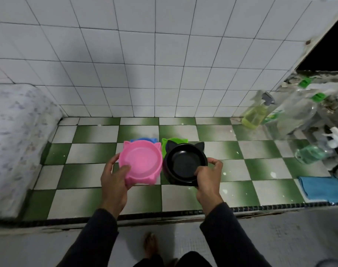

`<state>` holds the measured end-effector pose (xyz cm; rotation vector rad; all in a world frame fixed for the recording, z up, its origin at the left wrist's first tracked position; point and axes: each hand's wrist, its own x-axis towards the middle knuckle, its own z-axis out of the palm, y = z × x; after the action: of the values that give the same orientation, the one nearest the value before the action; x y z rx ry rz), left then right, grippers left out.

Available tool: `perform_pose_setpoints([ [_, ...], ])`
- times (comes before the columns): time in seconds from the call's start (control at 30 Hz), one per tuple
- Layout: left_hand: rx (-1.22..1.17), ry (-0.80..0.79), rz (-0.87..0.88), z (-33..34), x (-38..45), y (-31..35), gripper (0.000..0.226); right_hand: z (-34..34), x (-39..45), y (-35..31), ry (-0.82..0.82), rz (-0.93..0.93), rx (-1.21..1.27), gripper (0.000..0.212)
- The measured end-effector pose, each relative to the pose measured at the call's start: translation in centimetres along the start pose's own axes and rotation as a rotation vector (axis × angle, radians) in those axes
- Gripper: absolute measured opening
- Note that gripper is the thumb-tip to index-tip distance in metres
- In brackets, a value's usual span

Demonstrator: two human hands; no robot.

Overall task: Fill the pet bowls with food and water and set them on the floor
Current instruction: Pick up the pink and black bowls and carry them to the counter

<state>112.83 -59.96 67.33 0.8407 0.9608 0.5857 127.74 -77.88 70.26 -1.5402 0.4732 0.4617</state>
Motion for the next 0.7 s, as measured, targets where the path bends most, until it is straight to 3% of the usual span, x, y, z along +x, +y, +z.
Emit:
perform_pose_setpoints([
  [0.17, 0.003, 0.018, -0.023, -1.5, 0.1, -2.2, 0.039, -0.1, 0.8, 2.3, -0.045, 0.031, -0.01, 0.072],
  [0.43, 0.049, 0.137, -0.043, -2.7, -0.5, -5.1, 0.029, -1.3, 2.3, 5.2, -0.066, 0.055, -0.117, 0.066],
  [0.7, 0.081, 0.148, -0.172, -3.7, 0.1, -7.2, 0.027, -1.3, 3.7, 7.4, -0.047, 0.07, -0.171, 0.068],
])
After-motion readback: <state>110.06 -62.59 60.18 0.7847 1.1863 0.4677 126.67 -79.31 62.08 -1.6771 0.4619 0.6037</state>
